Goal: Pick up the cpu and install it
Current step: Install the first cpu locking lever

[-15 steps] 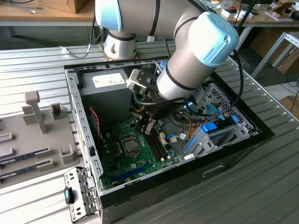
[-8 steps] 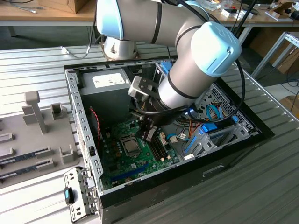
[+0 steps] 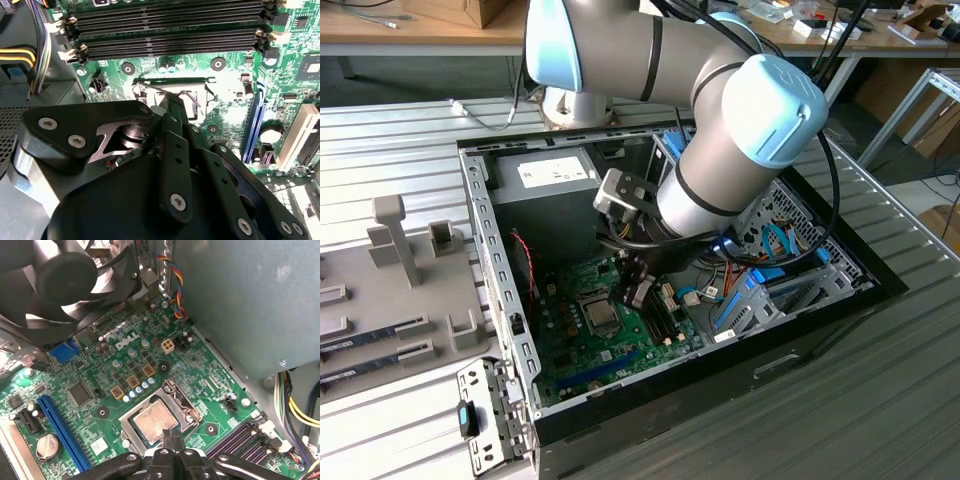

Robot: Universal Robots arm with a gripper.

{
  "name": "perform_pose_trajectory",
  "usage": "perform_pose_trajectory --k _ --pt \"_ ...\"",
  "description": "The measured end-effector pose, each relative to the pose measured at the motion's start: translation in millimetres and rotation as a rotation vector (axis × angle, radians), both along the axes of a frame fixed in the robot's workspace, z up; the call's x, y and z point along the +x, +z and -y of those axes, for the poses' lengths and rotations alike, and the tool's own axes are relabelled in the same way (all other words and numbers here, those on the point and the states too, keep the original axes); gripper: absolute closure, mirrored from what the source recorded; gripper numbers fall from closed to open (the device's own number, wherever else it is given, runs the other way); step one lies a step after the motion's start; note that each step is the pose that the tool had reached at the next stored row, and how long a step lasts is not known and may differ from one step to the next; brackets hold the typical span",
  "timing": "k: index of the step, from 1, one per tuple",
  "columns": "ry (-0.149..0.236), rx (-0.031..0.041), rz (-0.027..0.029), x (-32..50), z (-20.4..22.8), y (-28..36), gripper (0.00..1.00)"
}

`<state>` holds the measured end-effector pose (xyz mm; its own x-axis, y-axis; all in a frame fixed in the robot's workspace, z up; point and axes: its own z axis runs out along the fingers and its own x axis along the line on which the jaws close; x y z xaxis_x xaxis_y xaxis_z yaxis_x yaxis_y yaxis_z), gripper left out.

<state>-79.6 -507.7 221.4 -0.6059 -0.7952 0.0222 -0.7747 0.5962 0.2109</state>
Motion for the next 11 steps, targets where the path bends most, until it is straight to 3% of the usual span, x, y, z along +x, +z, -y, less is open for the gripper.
perform_pose_trajectory --k 7,10,11 --pt "0.0 -0.0071 0.0 0.0 0.0 -6.8 0.89" --pt "0.0 -0.0131 0.0001 0.0 -0.1 -7.5 0.89" --pt "0.0 -0.0187 0.0001 -0.1 0.0 -7.6 0.89"
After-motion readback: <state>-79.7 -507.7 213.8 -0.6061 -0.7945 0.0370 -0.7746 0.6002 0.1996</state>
